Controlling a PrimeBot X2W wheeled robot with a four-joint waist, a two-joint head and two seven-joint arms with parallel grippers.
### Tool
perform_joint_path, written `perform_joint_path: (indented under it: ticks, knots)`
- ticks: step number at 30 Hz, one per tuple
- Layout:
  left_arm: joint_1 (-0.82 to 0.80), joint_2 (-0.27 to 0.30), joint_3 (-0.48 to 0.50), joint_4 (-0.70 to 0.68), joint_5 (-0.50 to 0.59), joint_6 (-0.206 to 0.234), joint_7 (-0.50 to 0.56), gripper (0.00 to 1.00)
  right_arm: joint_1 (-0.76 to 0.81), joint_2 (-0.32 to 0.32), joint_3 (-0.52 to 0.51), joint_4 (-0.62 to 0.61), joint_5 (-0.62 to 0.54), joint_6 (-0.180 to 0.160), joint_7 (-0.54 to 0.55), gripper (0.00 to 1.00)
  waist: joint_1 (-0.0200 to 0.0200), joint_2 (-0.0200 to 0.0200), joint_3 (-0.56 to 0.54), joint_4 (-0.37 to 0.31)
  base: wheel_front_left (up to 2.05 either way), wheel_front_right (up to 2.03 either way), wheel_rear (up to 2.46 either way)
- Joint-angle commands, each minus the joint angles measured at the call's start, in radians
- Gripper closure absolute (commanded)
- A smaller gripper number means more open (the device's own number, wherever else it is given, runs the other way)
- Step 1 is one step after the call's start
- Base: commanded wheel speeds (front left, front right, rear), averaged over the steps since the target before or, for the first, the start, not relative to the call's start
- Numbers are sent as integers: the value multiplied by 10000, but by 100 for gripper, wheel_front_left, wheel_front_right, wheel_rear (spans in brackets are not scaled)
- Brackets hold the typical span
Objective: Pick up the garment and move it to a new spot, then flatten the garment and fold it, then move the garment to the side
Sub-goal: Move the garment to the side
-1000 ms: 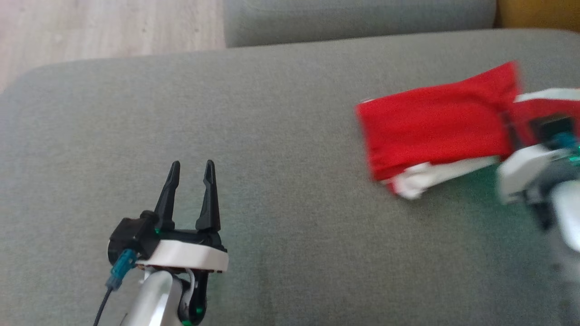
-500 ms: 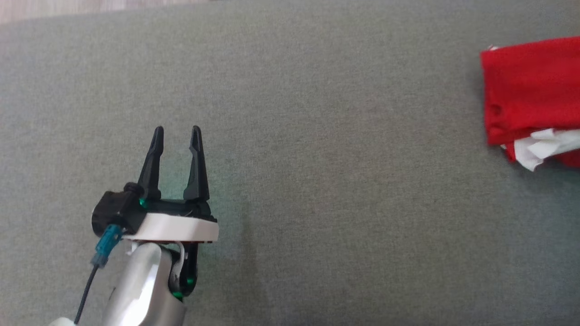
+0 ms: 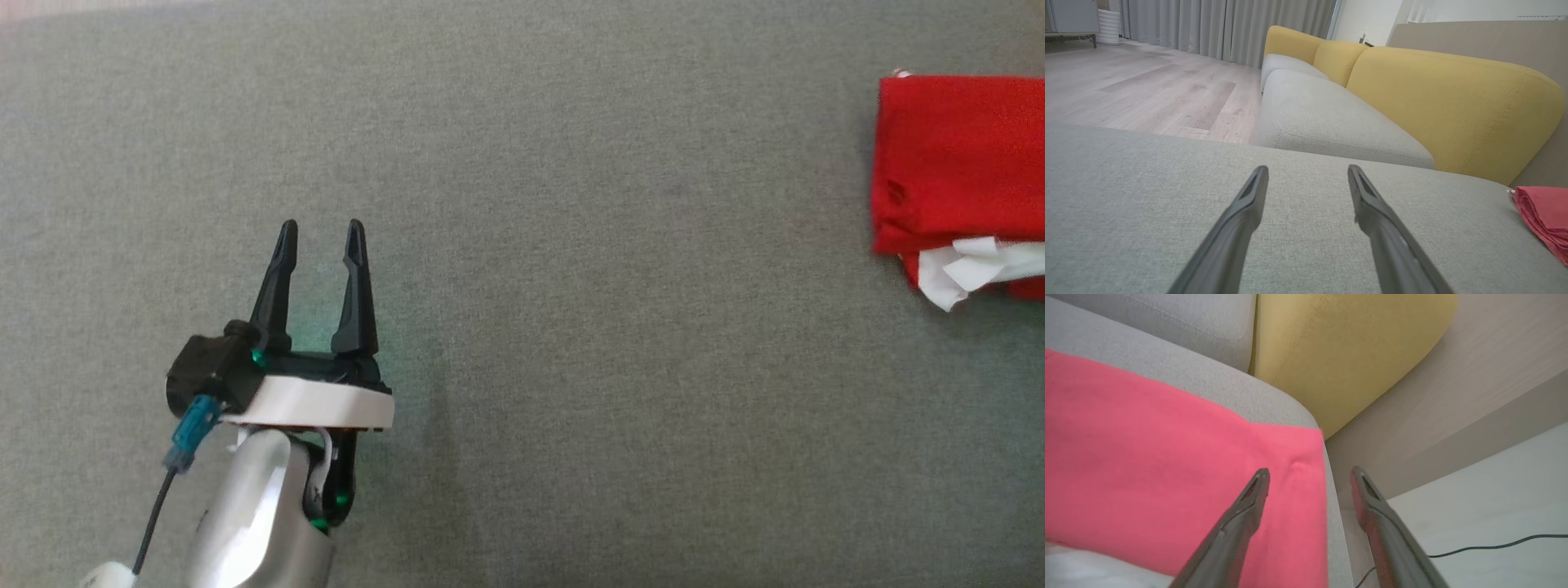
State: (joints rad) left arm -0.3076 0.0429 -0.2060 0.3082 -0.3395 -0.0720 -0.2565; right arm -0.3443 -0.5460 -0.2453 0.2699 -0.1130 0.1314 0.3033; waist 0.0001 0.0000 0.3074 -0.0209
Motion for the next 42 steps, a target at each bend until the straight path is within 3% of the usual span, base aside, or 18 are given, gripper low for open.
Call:
perform_joint_path:
  ticks: [1,9,21,27,35,42]
  knots:
    - [-251,74,347,-226,26,-51,-53,0,-33,-285,10,-515,-142,-7,-160,0,-1,0,-115,-33,0,0,0]
    - [107,74,588,-300,-73,9,-53,0,-477,769,650,-1472,-254,-7,-779,0,-1,0,-1041,21,0,0,0]
    - [1130,74,985,-477,-104,242,-53,0,-273,4260,1892,-2125,904,-7,-2354,0,-1,0,-2711,192,0,0,0]
    - [1620,74,1001,-730,-156,322,-53,0,584,4894,2185,-2152,1754,-7,-3107,0,-1,0,-3055,221,0,0,0]
    - [2019,74,791,-967,-202,400,-53,0,2163,4954,2565,-805,3367,-7,-4980,0,-1,0,-3207,256,0,0,0]
    - [2221,74,782,-782,-188,424,-53,0,3012,4956,2792,41,3247,-7,-5634,0,-1,0,-3274,237,0,0,0]
